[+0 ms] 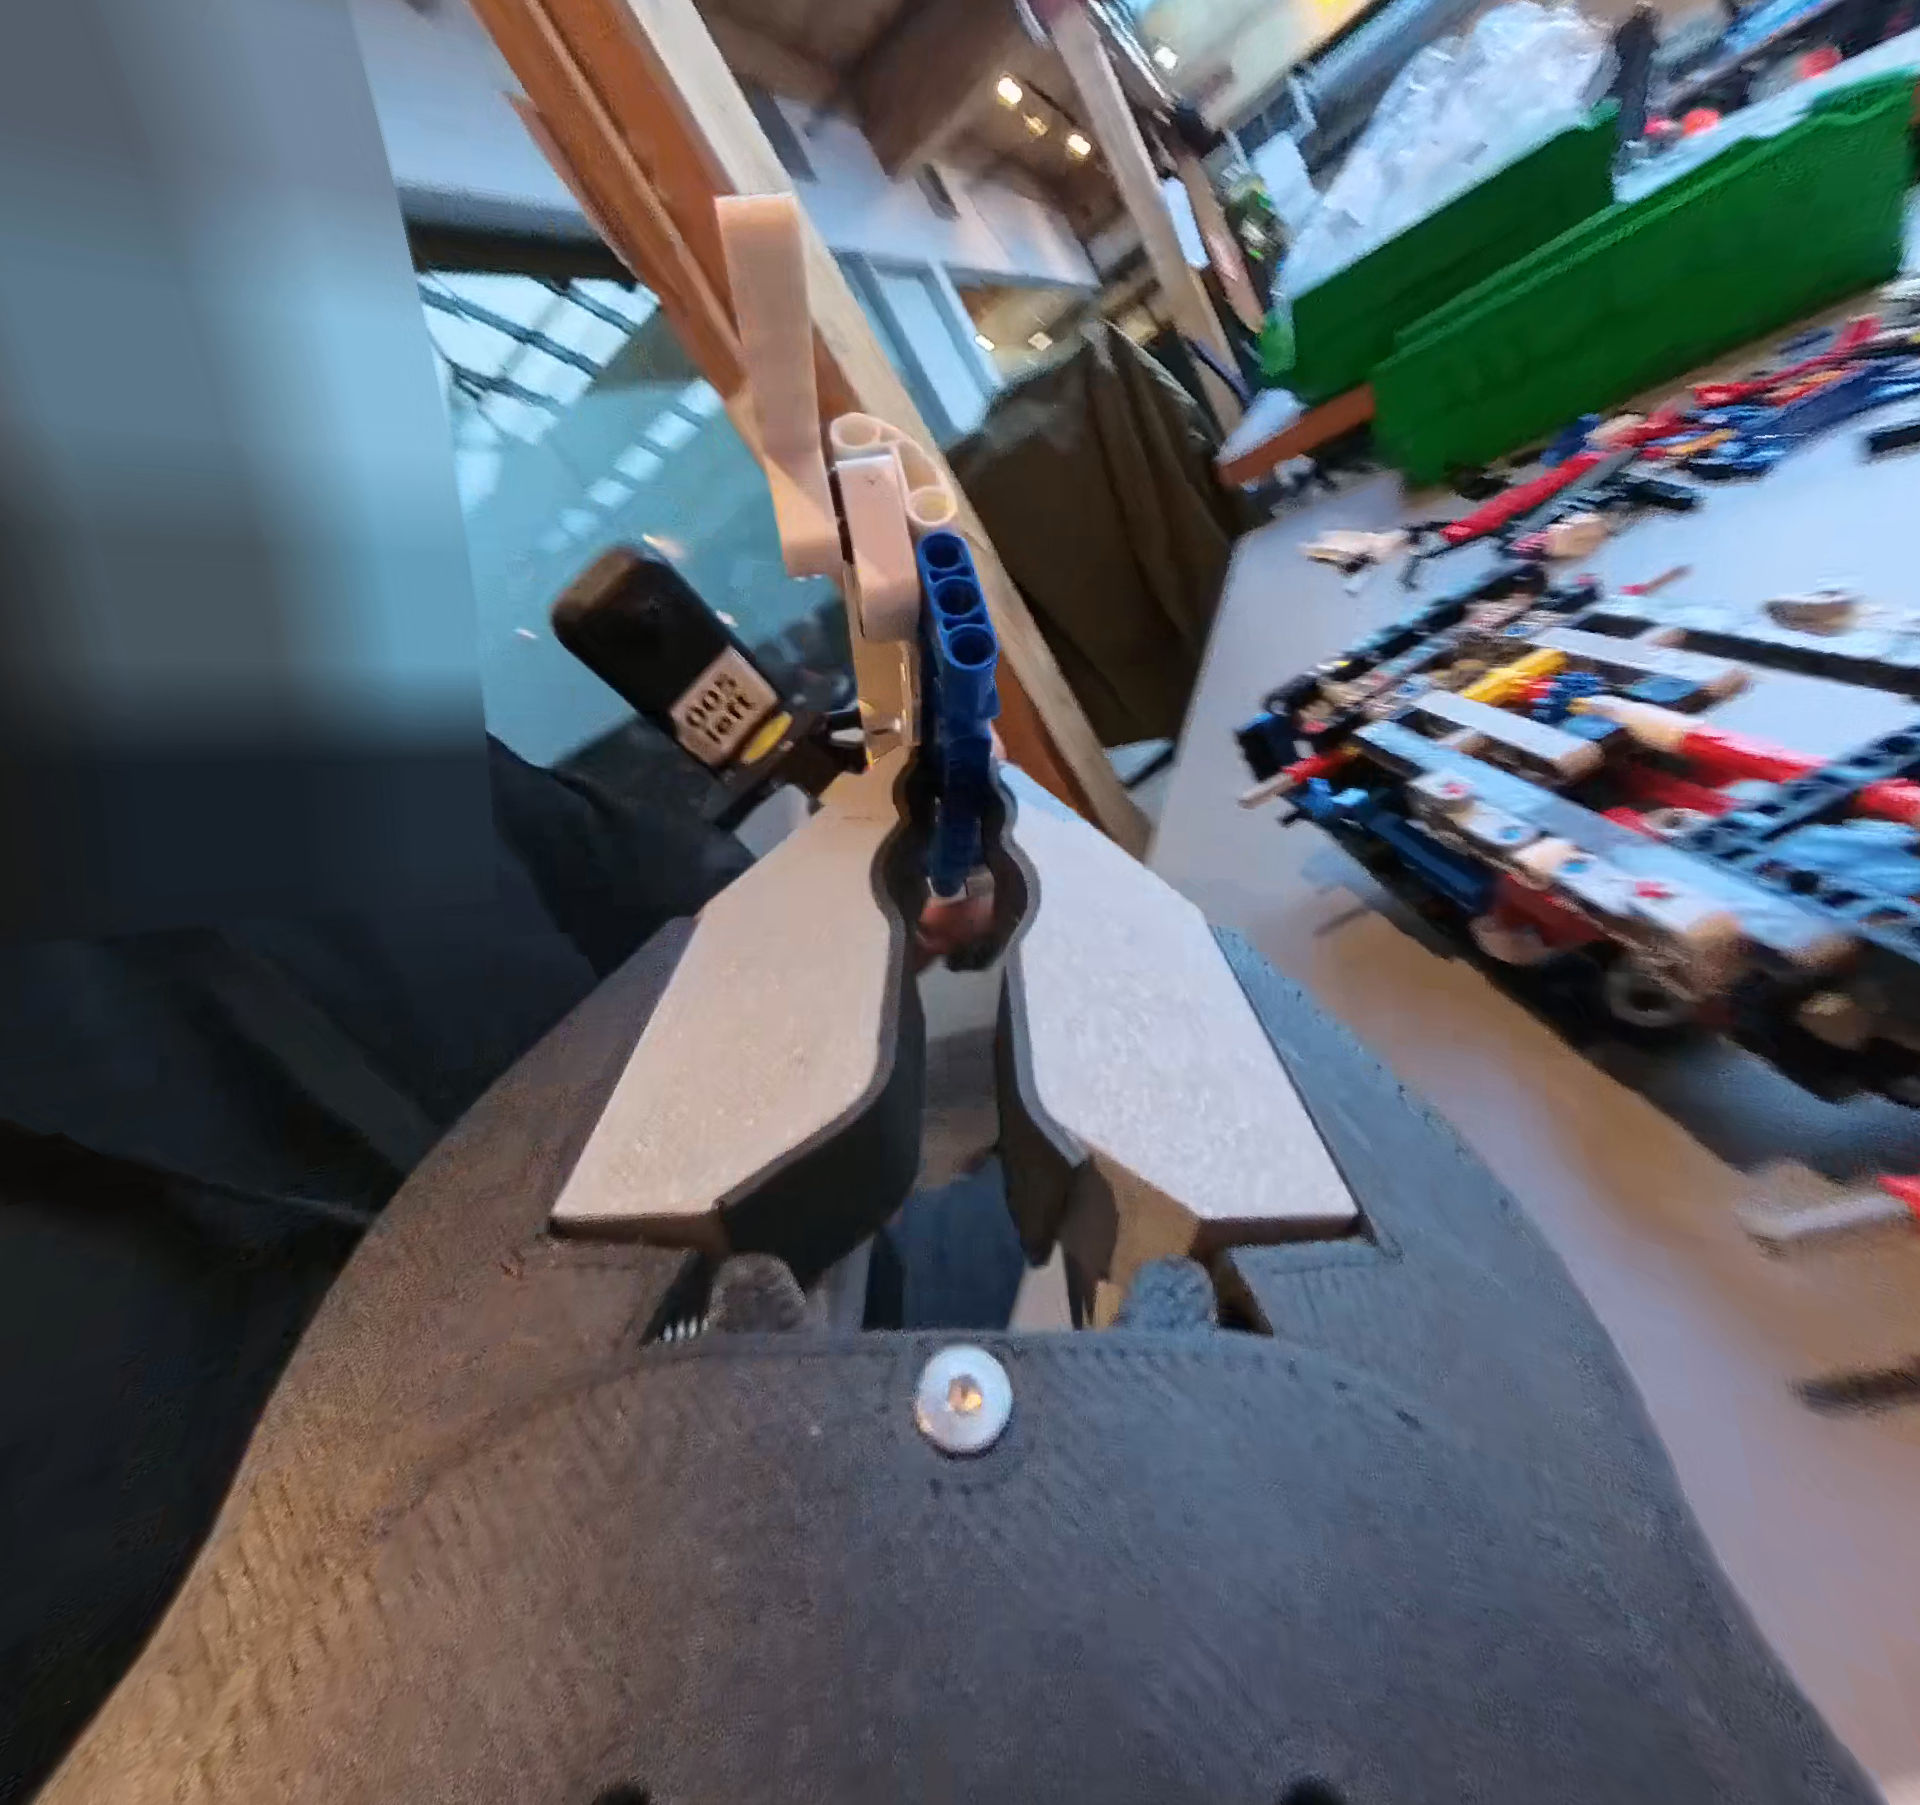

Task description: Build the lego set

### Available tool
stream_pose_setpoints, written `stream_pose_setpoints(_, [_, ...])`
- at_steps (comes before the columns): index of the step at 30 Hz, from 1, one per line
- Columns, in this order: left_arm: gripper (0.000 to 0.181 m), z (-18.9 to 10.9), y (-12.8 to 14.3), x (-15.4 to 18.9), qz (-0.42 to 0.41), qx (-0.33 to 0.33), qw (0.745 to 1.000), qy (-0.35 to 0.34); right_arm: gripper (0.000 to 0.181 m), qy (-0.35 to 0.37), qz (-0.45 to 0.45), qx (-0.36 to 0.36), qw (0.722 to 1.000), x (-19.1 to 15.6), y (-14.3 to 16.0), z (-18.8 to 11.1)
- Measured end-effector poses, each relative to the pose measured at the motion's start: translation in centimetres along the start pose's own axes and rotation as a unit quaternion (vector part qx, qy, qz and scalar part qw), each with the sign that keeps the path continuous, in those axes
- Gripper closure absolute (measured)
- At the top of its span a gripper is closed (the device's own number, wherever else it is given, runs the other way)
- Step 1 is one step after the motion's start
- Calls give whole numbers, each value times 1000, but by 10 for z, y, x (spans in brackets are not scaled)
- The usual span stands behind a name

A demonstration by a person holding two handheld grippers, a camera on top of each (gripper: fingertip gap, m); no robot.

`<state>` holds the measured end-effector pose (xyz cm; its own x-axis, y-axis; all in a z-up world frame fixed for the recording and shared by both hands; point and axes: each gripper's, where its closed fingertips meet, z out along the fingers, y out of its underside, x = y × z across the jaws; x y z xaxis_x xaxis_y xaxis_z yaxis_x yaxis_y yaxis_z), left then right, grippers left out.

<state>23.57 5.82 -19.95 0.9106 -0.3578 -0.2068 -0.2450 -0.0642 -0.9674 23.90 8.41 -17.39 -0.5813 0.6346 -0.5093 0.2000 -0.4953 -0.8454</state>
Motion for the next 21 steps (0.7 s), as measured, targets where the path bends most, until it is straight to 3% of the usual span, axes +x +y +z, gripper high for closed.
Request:
stream_pose_setpoints(4, [134,-2,31,-9,-71,-63,995,29,176,110,-89,-94,985,27,-4,-16])
stream_pose_setpoints(7, [133,-7,48,-20,-119,-93,988,28,176,167,-151,-180,958,42,1,-23])
stream_pose_setpoints(12, [137,-7,56,-27,-157,-113,981,34,176,214,-224,-263,914,55,11,-23])
stream_pose_setpoints(19, [135,-10,39,-34,-100,-118,988,13,176,266,-367,-423,785,61,32,-16])
stream_pose_setpoints(21, [135,-12,37,-34,-83,-125,989,16,176,265,-382,-452,762,64,41,-14])
